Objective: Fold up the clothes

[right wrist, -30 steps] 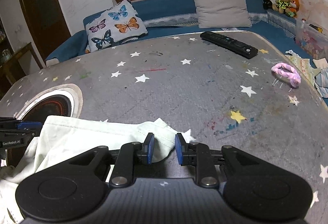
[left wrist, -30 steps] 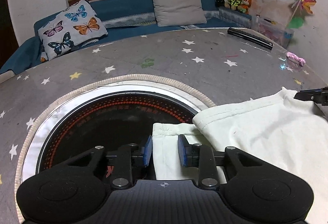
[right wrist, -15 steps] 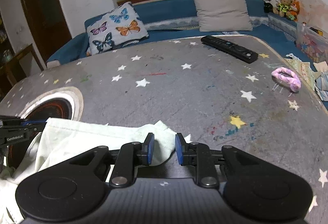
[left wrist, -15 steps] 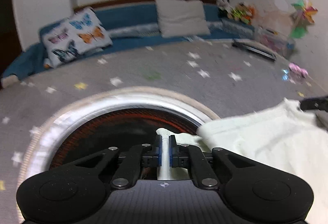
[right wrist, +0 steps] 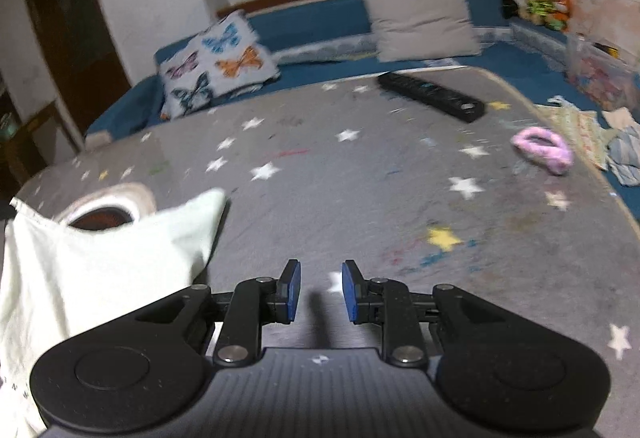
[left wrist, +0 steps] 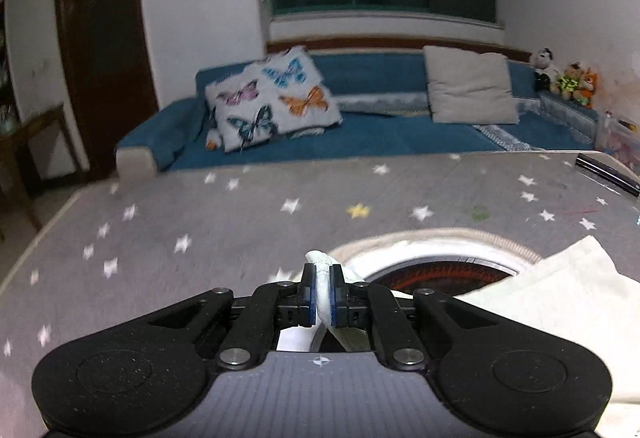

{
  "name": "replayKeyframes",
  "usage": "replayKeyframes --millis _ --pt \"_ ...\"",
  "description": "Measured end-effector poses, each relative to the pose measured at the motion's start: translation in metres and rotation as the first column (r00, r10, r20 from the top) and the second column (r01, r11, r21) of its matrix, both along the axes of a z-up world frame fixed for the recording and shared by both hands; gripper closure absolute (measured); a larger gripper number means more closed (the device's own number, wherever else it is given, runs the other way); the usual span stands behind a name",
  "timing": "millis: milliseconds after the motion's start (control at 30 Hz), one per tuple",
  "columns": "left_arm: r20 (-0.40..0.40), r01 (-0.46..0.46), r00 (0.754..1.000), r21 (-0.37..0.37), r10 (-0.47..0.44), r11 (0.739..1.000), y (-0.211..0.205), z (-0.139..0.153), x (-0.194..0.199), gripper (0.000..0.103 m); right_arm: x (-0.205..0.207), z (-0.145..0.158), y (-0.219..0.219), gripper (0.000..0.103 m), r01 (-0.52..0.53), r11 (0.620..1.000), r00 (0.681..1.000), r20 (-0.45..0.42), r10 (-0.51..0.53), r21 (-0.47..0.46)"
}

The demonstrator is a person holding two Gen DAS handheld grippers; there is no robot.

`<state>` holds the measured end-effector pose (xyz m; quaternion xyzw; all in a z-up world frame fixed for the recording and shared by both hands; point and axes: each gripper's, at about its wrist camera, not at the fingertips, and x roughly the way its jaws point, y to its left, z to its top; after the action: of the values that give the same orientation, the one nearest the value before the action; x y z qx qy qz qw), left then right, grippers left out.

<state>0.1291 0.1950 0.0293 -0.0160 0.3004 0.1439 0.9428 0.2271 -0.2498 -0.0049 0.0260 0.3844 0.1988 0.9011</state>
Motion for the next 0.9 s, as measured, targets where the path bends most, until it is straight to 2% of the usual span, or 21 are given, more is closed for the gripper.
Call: replayKeyframes --millis 267,433,533,767,900 --pt "-0.055 -0.039 0.998 -0.027 0.038 0.999 0.010 -0.020 -0.013 0.096 0.011 -0.010 0.077 0.081 -0.181 0.982 0.983 0.001 0.182 -0.059" --pt "-0.061 -0.040 0.997 -0.027 0.038 0.999 0.013 -0.021 -0.019 0.096 0.024 -0.015 0.117 0.079 -0.231 0.967 0.972 0.020 0.234 -0.112" --pt "-0.062 -0.043 0.997 -0.029 0.041 0.999 0.015 -0.021 -0.018 0.096 0.036 -0.016 0.127 0.078 -0.216 0.971 0.975 0.026 0.220 -0.102" --pt "-0.047 -0.043 0.998 -0.012 0.043 0.999 0.023 -0.016 -0.013 0.096 0.046 -0.008 0.123 0.078 -0.146 0.989 0.988 0.053 0.146 0.001" --pt "-0.041 -0.035 0.999 0.010 0.036 0.999 0.023 -0.011 -0.009 0.096 0.054 -0.010 0.132 0.078 -0.164 0.986 0.986 0.039 0.164 -0.010"
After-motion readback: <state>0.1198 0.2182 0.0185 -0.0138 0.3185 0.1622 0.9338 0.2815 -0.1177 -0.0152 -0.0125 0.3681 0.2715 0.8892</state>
